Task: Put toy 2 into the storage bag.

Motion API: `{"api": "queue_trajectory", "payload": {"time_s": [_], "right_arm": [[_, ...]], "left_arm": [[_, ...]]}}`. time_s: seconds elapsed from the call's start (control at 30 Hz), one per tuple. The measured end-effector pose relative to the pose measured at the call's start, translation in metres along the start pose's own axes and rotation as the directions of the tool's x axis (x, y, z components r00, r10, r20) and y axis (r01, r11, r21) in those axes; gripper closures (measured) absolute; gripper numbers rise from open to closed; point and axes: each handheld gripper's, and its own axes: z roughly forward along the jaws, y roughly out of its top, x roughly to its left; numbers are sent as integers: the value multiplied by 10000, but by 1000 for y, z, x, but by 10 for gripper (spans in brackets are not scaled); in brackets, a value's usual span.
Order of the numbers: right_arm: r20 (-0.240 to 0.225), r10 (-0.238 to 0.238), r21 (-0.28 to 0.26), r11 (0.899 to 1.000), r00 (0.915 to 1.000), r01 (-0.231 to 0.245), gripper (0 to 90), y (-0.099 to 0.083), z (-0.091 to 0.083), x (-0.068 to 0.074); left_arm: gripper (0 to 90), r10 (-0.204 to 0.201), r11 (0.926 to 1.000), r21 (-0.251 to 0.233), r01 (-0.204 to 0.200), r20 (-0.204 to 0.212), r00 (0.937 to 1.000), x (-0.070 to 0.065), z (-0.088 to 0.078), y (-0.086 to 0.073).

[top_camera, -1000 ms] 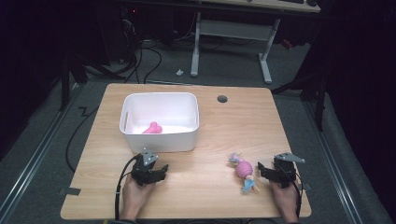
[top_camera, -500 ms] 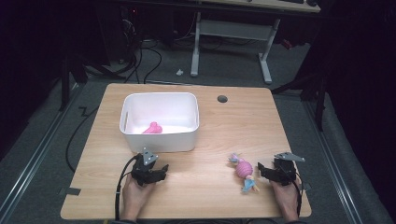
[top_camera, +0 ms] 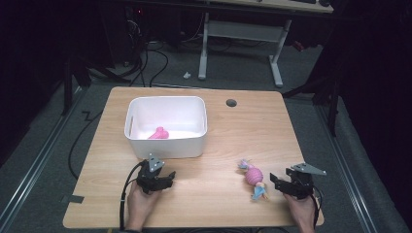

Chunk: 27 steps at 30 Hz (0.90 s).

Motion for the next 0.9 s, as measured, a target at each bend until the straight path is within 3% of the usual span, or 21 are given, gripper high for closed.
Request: {"api": "queue_trajectory", "payload": {"time_s": [0.3, 0.63, 0.9], "right_arm": [[-453, -10, -135, 9999, 9990, 4, 303, -3, -24, 5], [-903, -951, 231, 9950, 9914, 975, 312, 9, -37, 30], [-1273, -1469, 513, 9867, 9809, 1544, 314, 21, -28, 48]], "left_arm": [[288, -9, 10000, -21, 9, 2, 10000, 0, 0, 0], [283, 1, 10000, -2, -1, -1, 10000, 0, 0, 0], [279, 7, 10000, -6, -7, 17, 10000, -1, 0, 0]]}}
